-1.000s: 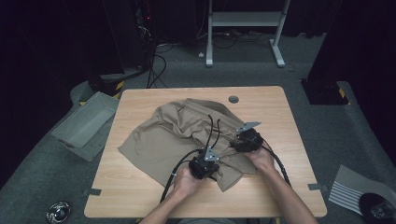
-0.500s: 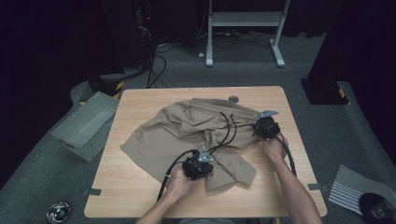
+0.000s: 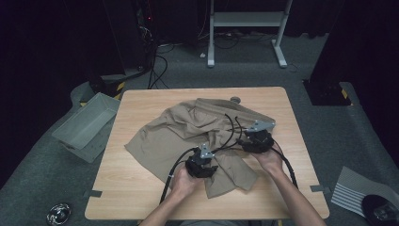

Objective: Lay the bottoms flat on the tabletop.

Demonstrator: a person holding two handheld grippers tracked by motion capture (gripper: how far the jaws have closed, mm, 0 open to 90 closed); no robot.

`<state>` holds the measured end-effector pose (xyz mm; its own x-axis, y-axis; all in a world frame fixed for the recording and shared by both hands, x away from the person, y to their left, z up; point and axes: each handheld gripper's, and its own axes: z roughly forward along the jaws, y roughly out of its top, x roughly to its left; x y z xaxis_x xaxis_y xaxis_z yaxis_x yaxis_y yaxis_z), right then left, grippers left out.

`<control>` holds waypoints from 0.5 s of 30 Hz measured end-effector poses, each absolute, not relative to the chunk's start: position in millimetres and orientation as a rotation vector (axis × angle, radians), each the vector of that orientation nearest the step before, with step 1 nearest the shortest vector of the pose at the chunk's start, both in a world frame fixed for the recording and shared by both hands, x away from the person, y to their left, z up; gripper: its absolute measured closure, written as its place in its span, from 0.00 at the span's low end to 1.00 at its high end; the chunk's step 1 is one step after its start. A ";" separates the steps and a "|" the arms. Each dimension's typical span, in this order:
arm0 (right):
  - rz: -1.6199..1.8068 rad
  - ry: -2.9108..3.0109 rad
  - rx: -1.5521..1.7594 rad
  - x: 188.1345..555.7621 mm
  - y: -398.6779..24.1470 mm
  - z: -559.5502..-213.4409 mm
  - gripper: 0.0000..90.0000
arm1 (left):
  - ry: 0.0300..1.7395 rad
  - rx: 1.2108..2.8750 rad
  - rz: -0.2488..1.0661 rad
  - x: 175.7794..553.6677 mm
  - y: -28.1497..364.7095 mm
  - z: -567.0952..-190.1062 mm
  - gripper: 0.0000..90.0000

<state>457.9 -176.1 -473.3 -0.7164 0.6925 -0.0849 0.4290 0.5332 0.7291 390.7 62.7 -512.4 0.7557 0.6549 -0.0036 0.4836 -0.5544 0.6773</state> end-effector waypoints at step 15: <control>0.974 2.419 1.011 475.9 -205.8 -482.6 0.71 | 0.872 2.288 0.366 388.9 75.7 -510.0 0.72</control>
<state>475.9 -205.8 -482.6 -0.6875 0.7246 -0.0484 0.4890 0.5112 0.7068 388.9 75.7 -510.0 0.7393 0.6728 0.0261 0.4904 -0.5647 0.6638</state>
